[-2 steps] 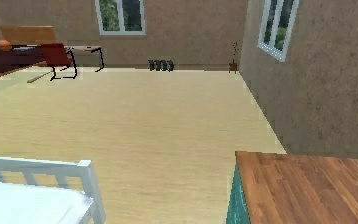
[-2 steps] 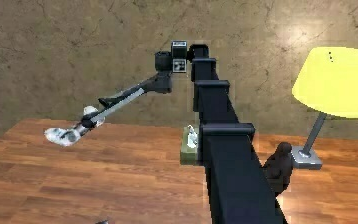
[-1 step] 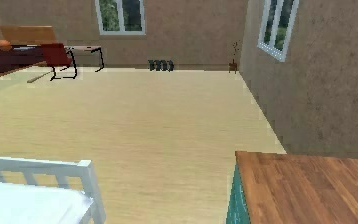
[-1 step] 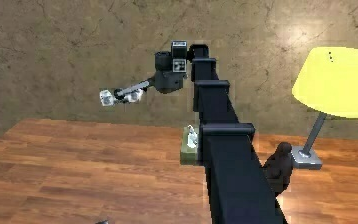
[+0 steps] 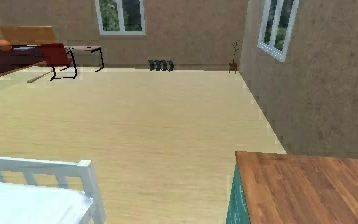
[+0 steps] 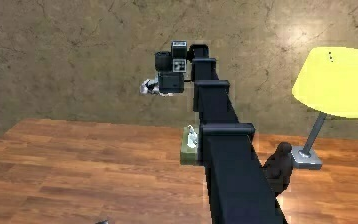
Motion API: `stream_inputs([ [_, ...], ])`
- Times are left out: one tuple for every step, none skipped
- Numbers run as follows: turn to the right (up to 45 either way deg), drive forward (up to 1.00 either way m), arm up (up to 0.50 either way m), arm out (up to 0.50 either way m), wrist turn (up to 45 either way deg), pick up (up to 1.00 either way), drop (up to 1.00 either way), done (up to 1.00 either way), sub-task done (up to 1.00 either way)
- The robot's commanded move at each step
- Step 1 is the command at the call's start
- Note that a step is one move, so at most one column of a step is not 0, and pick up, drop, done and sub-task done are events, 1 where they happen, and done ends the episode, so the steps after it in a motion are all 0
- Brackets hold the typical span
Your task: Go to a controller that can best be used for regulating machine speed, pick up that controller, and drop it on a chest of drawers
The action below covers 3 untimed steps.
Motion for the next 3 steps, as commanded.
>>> stream_inputs([
  [0.0, 0.00, -0.04, 0.00, 0.0, 0.00, 0.00, 0.00, 0.00],
  [0.0, 0.00, -0.32, 0.00, 0.0, 0.00, 0.00, 0.00, 0.00],
  [0.0, 0.00, 0.00, 0.00, 0.0, 0.00, 1.00, 0.00, 0.00],
])
